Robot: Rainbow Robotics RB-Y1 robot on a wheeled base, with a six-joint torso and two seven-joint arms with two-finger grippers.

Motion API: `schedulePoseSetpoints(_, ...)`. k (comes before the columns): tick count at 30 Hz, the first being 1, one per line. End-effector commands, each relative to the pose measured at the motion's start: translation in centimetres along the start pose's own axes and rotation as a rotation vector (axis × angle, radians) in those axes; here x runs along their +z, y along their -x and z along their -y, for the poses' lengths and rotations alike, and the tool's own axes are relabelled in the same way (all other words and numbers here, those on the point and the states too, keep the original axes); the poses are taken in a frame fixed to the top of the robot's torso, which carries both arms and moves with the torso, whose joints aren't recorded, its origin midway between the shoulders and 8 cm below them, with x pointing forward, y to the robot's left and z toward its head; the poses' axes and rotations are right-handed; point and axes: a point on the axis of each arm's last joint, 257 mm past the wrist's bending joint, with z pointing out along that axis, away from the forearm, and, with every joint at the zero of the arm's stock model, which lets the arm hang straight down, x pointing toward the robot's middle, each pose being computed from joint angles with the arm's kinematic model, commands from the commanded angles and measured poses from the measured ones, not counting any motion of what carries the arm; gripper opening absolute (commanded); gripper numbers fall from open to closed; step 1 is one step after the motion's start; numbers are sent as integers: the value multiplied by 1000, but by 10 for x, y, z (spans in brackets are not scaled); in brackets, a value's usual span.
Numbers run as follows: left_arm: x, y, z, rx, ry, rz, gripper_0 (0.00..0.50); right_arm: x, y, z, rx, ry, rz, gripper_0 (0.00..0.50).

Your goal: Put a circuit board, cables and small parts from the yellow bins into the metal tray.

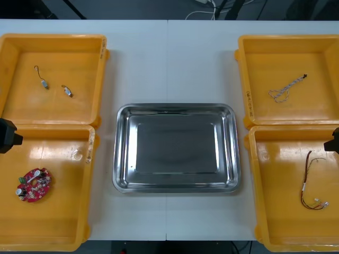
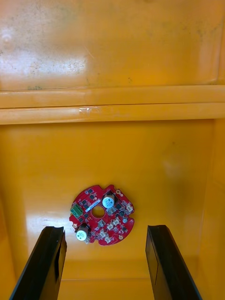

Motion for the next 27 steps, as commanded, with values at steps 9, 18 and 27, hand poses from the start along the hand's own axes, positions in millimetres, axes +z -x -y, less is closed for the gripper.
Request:
schedulePoseSetpoints(9, -13, -1, -18, 107, 56, 11, 500, -2, 5, -8, -38, 12, 8, 500)
schedulePoseSetpoints(18, -13, -1, -18, 107, 56, 11, 500, -2, 5, -8, -38, 12, 8, 500)
schedulePoseSetpoints(27, -13, -1, -18, 107, 56, 11, 500, -2, 5, -8, -38, 12, 8, 500)
